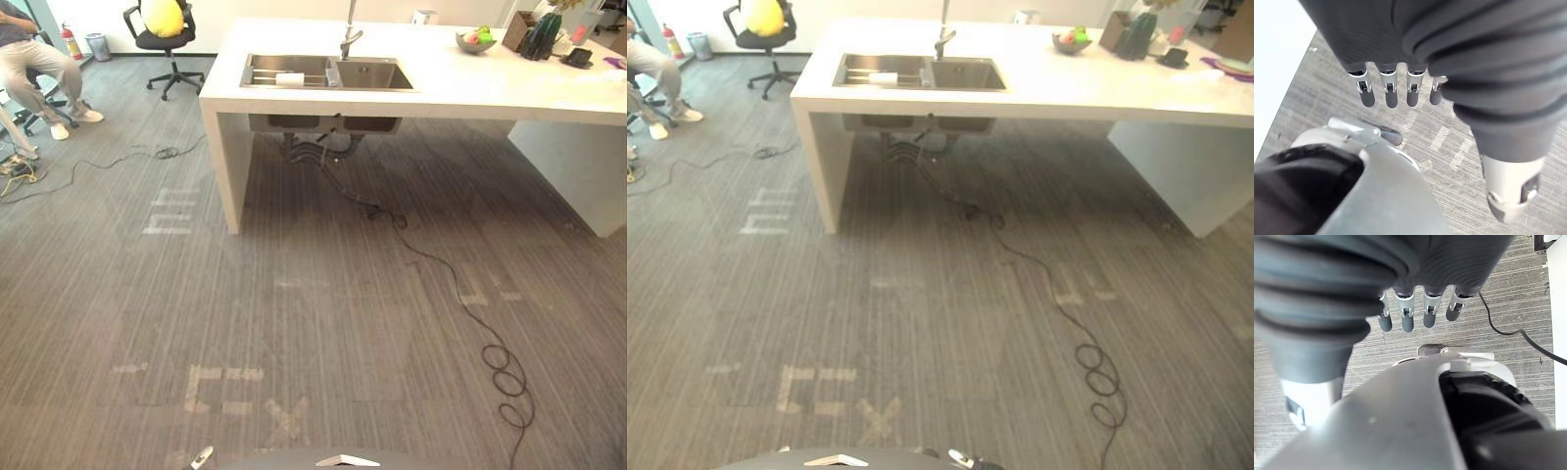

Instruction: Walk over to the sink, pick up the cup, carry it to the dishwasher, place the cup inside the dishwasher, then close the dishwasher door

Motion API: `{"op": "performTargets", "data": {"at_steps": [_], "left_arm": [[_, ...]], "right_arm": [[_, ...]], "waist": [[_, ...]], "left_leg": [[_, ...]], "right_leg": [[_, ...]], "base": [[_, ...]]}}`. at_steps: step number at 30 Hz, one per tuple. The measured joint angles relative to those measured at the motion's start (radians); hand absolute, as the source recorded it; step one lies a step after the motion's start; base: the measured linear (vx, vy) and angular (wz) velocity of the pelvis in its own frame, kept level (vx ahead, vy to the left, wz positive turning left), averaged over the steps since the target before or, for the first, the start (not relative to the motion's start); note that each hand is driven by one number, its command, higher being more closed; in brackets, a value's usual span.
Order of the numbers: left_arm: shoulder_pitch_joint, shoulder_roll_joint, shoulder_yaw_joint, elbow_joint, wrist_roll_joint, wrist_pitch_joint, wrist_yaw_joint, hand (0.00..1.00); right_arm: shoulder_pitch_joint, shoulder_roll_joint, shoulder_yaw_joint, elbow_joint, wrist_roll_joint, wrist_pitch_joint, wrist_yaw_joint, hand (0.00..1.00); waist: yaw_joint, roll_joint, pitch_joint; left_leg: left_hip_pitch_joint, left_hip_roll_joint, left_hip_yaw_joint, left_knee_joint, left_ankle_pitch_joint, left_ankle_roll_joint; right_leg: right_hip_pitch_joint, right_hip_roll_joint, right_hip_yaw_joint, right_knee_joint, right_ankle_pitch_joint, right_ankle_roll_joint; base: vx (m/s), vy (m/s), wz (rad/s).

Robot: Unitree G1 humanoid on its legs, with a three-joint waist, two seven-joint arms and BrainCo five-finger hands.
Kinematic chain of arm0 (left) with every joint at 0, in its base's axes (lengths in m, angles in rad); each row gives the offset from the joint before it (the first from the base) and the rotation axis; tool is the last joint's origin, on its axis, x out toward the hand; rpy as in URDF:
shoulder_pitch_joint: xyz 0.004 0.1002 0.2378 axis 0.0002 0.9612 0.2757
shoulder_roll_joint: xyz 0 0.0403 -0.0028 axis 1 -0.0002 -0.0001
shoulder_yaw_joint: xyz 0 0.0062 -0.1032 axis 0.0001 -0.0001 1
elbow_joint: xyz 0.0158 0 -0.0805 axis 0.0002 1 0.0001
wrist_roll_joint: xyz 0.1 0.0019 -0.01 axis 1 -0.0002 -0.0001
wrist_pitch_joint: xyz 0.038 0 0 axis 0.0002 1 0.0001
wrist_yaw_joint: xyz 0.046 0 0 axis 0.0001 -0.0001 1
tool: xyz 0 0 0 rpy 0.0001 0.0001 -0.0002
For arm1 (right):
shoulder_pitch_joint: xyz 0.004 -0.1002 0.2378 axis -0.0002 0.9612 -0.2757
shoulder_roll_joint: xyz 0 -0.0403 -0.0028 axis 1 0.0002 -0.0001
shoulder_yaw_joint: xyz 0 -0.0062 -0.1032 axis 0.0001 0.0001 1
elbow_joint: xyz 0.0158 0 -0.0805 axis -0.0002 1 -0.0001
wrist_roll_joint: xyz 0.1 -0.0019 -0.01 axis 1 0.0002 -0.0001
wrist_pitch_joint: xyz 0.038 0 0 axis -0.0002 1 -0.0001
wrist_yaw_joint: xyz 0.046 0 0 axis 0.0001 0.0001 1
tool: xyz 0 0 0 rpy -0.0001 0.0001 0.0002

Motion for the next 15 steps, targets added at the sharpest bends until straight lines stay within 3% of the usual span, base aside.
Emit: {"op": "performTargets", "data": {"at_steps": [3, 7, 11, 15], "left_arm": [[-0.004, 0.005, -0.033, -0.008, 0.063, -0.028, 0.034, 0.00], [-0.004, 0.006, -0.034, -0.010, 0.084, -0.034, 0.047, 0.00], [-0.003, 0.006, -0.032, -0.010, 0.093, -0.033, 0.047, 0.00], [-0.002, 0.007, -0.029, -0.009, 0.093, -0.033, 0.047, 0.00]], "right_arm": [[0.002, -0.004, 0.049, -0.057, -0.001, 0.004, 0.009, 0.00], [0.001, -0.014, 0.105, -0.092, -0.030, -0.004, 0.092, 0.00], [-0.009, -0.017, 0.120, -0.091, -0.015, 0.044, 0.137, 0.00], [-0.015, -0.017, 0.119, -0.083, -0.016, 0.047, 0.145, 0.00]], "waist": [[-0.007, -0.005, 0.003], [-0.012, -0.010, 0.011], [-0.016, -0.012, 0.015], [-0.018, -0.014, 0.015]], "left_leg": [[0.000, 0.000, 0.011, 0.000, 0.001, 0.001], [0.000, 0.000, 0.014, 0.000, 0.001, 0.000], [0.001, 0.000, 0.011, 0.000, -0.001, 0.000], [0.002, 0.000, 0.008, 0.000, -0.003, -0.002]], "right_leg": [[-0.004, -0.001, 0.000, 0.000, 0.001, -0.001], [-0.006, -0.001, -0.001, -0.004, 0.000, 0.000], [-0.003, -0.002, -0.006, -0.002, 0.001, -0.001], [-0.002, -0.002, -0.010, -0.001, 0.001, -0.001]], "base": [[-0.03, 0.002, -0.09], [-0.01, 0.000, -0.03], [0.02, 0.002, 0.02], [0.01, 0.000, 0.01]]}}
